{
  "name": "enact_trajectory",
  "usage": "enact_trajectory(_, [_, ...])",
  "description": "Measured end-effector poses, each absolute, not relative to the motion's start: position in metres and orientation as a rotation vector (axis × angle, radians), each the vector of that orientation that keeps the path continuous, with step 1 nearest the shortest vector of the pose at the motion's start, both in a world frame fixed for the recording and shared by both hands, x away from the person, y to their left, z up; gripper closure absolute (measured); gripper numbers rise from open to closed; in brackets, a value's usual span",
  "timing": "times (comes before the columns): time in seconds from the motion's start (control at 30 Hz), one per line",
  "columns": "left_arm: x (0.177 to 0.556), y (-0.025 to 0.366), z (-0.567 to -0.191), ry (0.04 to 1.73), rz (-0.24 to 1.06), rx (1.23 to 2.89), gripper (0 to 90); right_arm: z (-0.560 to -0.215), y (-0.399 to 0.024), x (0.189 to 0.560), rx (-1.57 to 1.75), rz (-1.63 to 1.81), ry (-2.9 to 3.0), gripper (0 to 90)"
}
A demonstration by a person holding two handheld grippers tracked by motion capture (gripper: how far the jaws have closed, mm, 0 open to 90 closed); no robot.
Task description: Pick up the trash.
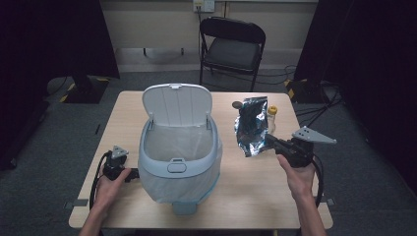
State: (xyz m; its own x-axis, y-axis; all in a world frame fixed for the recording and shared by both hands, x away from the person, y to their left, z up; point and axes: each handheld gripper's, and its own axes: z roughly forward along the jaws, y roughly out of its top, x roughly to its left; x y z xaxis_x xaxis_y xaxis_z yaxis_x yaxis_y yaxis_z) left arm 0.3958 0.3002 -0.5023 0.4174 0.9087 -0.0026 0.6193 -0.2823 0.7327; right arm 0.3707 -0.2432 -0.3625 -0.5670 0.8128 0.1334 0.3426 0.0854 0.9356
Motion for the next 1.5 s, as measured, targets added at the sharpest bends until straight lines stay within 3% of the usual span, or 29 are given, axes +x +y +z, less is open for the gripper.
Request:
enact_trajectory(0.9, [0.396, 0.300, -0.502, 1.291, 0.558, 2.009, 11.3, -0.304, -0.241, 0.360, 0.992, 1.638, 1.864, 90.0])
enact_trajectory(1.5, [0.396, 0.300, -0.502, 1.292, 0.558, 2.009, 11.3, -0.263, -0.209, 0.356, 0.835, 1.753, 1.853, 90.0])
